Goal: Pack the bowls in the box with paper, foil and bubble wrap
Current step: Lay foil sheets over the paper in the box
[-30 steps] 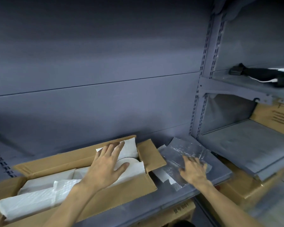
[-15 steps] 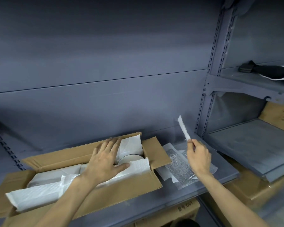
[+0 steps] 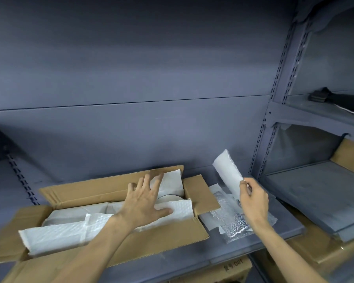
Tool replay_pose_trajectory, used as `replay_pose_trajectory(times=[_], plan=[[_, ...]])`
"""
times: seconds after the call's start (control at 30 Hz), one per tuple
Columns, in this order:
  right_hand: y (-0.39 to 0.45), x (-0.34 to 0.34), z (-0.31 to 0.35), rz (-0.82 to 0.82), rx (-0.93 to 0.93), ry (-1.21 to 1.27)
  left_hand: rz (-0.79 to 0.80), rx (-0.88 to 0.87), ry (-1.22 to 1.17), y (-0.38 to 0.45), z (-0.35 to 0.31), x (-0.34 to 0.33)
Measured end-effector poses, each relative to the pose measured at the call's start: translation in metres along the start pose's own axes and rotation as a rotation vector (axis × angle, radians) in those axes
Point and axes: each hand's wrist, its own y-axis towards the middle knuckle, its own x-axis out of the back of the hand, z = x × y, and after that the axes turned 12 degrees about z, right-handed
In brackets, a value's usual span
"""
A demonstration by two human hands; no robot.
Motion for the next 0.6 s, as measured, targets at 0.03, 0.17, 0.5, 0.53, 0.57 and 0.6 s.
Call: replay_pose_trajectory(times=[0.03,0.17,0.5,0.53,0.57,0.6], plan=[[-0.001,0.0,0.001,-0.005,0.011,0.027,-0.014,0.008,0.018,0.002,0.0,-0.001],[-0.009,0.001,0.016,0.029,0.114,0.107,-0.087,-0.025,0.065,0.003,-0.002,-0.006],[-0.061,-0.036,0.08,0.15,0.71,-0.22,0.188,-0.184,-0.149,-0.006,0.004,-0.036],[-0.066,-0.041,0.086,0.184,0.731,-0.261,0.217,-0.192,-0.208,-0.005,0.007,-0.038],[-0.071,-0.046,0.092,0.235,0.736,-0.287,0.254,-0.197,-0.266,-0.005,0.01,-0.04],[-0.075,-0.052,0.098,0.296,0.727,-0.302,0.298,-0.195,-0.309,-0.005,0.012,-0.04]])
